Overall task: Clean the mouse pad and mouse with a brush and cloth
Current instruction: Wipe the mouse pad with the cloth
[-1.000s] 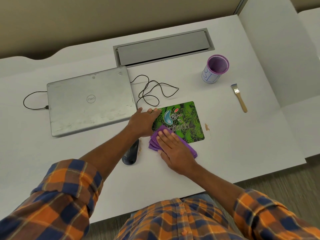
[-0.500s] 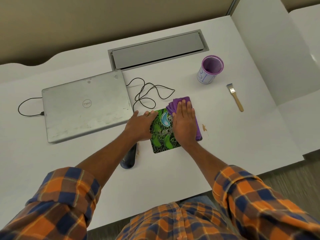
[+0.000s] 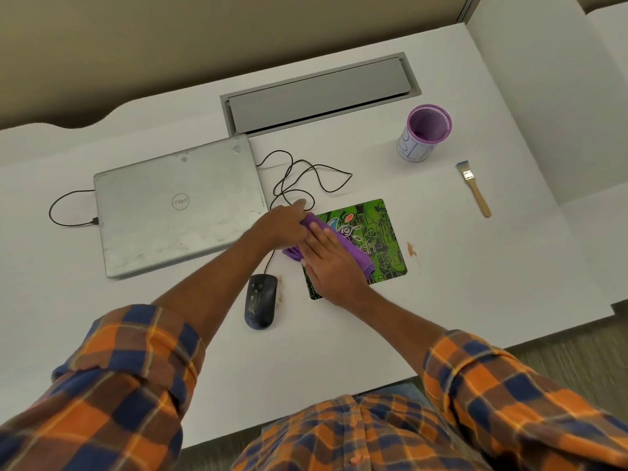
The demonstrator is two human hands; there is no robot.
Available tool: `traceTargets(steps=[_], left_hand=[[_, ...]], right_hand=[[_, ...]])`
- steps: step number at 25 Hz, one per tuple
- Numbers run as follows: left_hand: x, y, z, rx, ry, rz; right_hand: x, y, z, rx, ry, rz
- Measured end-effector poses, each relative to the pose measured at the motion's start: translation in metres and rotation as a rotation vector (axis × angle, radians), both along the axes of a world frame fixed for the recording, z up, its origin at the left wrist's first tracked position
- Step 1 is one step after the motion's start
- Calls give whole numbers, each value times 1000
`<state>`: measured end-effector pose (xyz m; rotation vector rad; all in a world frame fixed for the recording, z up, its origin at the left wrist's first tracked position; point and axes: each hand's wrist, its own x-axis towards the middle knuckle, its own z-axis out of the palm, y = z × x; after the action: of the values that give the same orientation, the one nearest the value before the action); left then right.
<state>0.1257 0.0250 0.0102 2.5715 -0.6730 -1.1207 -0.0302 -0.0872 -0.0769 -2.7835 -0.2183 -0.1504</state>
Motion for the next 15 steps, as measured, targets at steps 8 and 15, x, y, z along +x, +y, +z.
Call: traceTargets(steps=[8, 15], left_hand=[[1, -1, 7, -32, 36, 11], [-11, -3, 0, -1, -22, 11]], right_hand=[[13, -4, 3, -17, -32, -25], [10, 2, 6, -6, 22, -428]])
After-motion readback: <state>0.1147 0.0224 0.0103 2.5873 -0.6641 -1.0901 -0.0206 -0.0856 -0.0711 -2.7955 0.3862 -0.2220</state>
